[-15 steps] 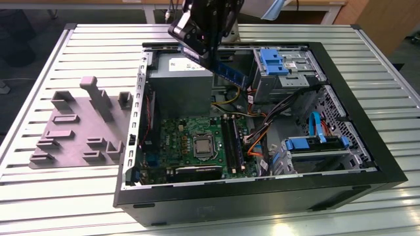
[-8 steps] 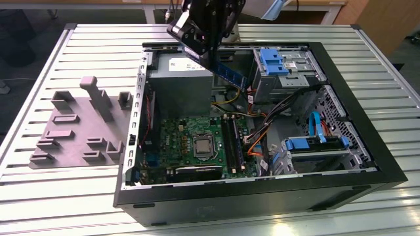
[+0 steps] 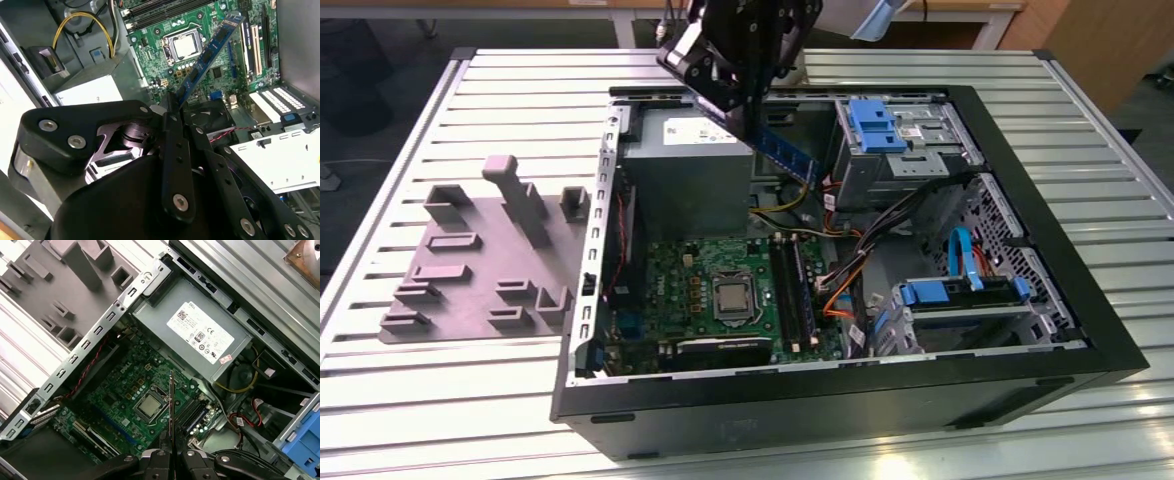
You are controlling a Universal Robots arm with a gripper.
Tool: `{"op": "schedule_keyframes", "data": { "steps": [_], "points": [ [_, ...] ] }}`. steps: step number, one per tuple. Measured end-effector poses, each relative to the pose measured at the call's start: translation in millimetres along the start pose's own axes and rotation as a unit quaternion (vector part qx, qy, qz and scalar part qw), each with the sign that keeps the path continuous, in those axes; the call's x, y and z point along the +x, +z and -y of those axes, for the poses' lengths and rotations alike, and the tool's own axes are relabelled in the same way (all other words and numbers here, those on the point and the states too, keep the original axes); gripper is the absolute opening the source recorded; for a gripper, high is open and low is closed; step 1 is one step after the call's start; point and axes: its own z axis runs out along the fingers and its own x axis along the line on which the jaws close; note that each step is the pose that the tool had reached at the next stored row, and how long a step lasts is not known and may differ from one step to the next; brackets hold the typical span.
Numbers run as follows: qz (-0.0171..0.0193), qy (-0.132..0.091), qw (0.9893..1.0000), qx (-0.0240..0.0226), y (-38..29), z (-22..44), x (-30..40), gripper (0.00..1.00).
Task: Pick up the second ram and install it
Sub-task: 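Insert the second ram into the second slot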
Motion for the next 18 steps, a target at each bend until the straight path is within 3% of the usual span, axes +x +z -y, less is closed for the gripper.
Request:
{"op": "schedule_keyframes", "data": {
  "steps": [10,14,18],
  "points": [
    [0.0006,0.042,0.9991,0.001,0.2,0.0,0.0,0.14],
    [0.001,0.068,0.9977,0.0017,0.4,0.0,0.0,0.14],
    [0.0014,0.097,0.9953,0.0023,0.7,0.0,0.0,0.14]
  ]
}}
